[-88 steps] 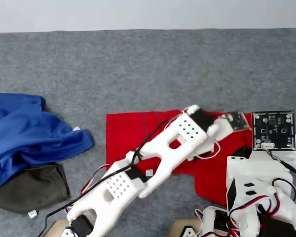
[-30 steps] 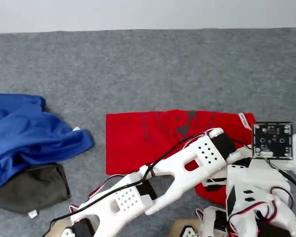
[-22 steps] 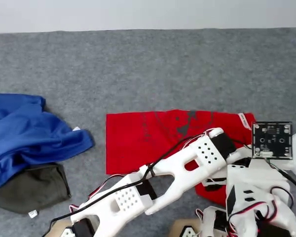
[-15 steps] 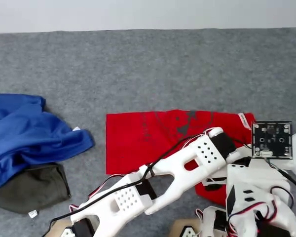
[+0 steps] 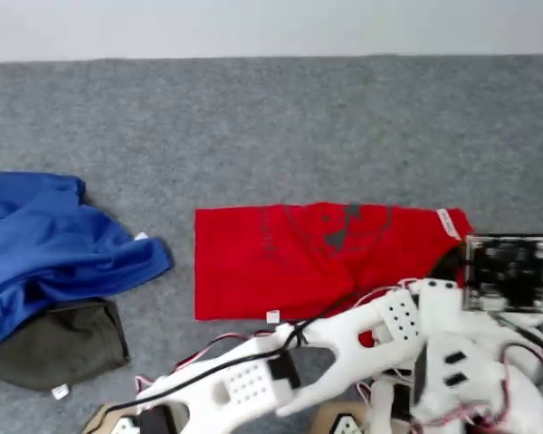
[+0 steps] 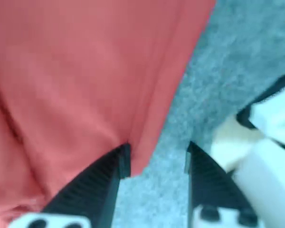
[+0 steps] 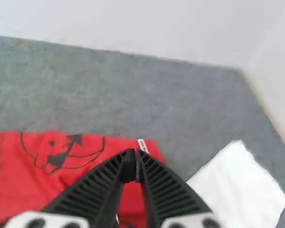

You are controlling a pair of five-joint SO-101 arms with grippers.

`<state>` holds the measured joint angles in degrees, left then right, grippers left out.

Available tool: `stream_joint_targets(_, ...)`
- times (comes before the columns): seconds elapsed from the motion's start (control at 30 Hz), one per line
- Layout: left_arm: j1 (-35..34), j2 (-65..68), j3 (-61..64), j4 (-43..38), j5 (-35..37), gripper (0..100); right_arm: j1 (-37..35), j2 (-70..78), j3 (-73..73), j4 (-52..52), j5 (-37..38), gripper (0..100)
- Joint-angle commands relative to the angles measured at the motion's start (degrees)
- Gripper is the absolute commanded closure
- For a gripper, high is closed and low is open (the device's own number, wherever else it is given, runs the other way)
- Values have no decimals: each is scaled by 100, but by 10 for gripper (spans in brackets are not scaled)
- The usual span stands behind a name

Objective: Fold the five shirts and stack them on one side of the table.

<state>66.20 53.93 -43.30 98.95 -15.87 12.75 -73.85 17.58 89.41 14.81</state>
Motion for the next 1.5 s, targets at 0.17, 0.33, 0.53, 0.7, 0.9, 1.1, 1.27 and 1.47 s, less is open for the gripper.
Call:
stream_joint_targets(0.17, 35, -114, -40, 158, -35, 803, -40, 48, -185, -84, -18, 979)
stream_joint_targets(0.33, -18, -114, -40, 149, -18, 803, -40, 48, -202, -268, -26, 979)
stream_joint_targets(0.53, -246, -114, -40, 149, -18, 803, -31, 57, -185, -945, -26, 979)
stream_joint_targets(0.7, -325, -114, -40, 149, -18, 803, -4, 31, 193, -1481, -18, 979)
stream_joint_targets(0.9, -325, -105, -40, 141, -18, 803, -4, 4, 246, -1798, -18, 979)
stream_joint_targets(1.1, -334, 0, -31, 132, -35, 801, -4, 4, 255, -1859, -18, 979)
stream_joint_targets(1.27, -457, 273, -391, 158, -35, 801, -4, 22, 281, -1851, -18, 979)
stream_joint_targets(1.47, -510, 308, -541, 158, -44, 842, -4, 48, 281, -1859, -18, 979)
